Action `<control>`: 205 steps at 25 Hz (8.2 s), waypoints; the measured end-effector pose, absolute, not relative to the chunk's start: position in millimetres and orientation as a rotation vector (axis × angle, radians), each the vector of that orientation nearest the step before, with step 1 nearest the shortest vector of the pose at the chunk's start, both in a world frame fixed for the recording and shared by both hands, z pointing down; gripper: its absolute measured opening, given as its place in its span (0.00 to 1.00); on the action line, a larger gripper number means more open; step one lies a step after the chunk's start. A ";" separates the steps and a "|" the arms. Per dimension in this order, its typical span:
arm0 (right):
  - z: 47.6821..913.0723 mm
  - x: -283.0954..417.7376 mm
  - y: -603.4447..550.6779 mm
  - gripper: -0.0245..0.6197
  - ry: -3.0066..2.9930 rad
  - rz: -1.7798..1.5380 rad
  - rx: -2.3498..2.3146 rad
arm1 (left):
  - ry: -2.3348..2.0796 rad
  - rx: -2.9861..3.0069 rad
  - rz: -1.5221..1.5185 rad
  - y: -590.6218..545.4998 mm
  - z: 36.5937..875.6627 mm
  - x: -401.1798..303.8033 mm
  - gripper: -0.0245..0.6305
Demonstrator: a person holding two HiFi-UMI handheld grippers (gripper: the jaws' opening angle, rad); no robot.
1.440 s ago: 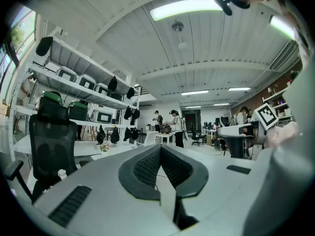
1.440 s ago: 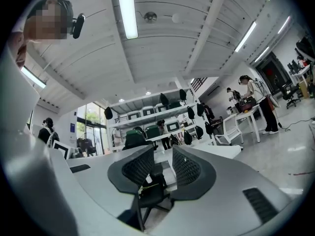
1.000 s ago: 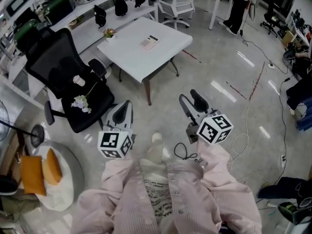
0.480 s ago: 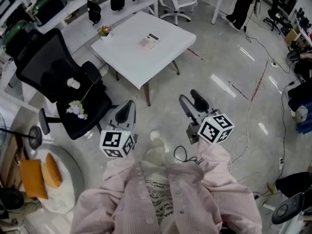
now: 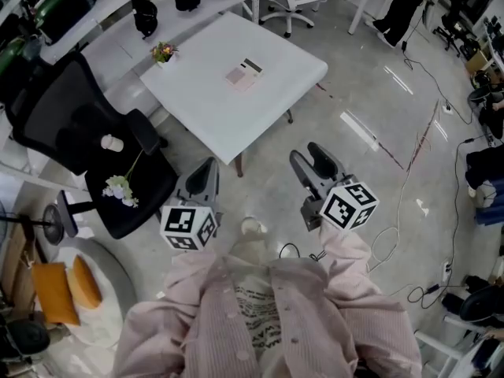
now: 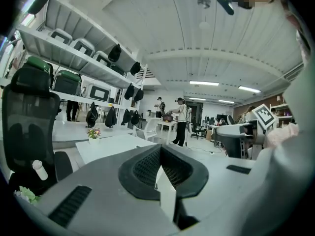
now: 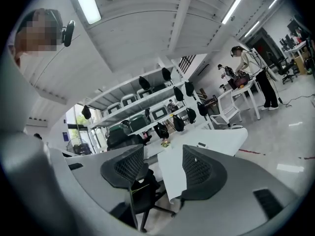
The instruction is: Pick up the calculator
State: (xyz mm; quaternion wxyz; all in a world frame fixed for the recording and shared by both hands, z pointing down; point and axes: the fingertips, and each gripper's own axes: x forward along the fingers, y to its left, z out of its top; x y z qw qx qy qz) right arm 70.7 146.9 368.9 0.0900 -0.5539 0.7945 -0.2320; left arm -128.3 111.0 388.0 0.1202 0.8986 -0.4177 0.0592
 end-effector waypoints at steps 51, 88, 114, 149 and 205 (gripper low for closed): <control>493.6 136.7 -233.1 0.37 2.523 -1.155 -1.419 | -1.328 2.228 0.296 -201.7 506.3 -44.6 0.04; 673.3 89.1 -350.2 0.37 2.809 -1.679 -1.218 | -1.305 1.903 0.410 -271.1 646.3 -42.7 0.04; 666.5 82.4 -334.8 0.14 2.502 -1.926 -1.062 | -1.258 1.932 0.430 -273.1 644.2 -45.1 0.04; 515.9 113.6 -285.7 0.14 1.983 -1.717 -1.093 | -1.382 2.244 0.238 -255.4 495.5 -68.4 0.04; 420.4 136.8 -285.9 0.14 1.949 -1.515 -1.007 | -1.576 2.439 0.112 -263.1 398.7 -101.7 0.04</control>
